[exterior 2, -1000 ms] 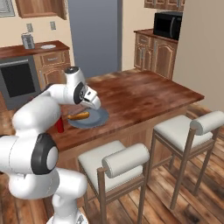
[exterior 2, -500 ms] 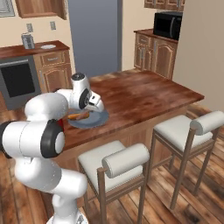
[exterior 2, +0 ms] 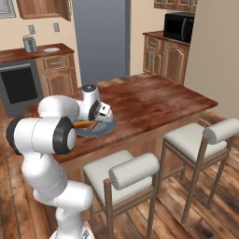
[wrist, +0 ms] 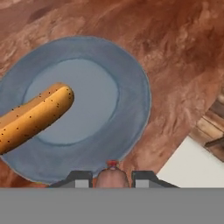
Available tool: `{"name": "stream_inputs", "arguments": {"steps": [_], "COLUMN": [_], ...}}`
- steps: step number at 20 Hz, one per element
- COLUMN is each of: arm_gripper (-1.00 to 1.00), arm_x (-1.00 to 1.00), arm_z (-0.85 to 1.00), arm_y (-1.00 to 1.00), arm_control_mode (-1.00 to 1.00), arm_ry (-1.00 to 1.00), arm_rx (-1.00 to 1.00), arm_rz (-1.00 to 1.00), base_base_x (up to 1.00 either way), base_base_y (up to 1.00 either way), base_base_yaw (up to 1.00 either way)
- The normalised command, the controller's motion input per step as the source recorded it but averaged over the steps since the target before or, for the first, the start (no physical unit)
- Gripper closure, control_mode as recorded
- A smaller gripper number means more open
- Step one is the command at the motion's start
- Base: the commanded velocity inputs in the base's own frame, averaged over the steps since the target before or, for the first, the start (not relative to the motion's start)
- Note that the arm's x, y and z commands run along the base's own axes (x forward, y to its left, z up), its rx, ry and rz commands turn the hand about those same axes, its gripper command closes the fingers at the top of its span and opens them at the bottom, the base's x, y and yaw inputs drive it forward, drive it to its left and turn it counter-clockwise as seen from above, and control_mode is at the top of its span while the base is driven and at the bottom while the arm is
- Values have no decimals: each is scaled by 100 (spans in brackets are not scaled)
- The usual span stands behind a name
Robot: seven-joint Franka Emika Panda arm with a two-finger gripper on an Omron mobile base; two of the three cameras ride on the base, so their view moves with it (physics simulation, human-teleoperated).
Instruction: Move the hot dog bun to the plate on the dining table and place the condiment next to that plate. Then navigate to the fridge and take the sausage and place it on the plate as well.
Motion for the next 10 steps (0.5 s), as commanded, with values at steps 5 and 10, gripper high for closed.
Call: {"name": "stream_inputs", "arguments": {"steps": [5,10], "arm_gripper": [100,100], "arm_x": [36,27], "arm_z": [-30,-22], "arm_y": [0,2], "arm_control_mode": [-100,-100], "arm_ry": [2,0], "arm_rx": [0,0], "arm_rz": [6,3], "base_base_x": [0,0], "base_base_y": [0,0], "base_base_yaw": [0,0]}}
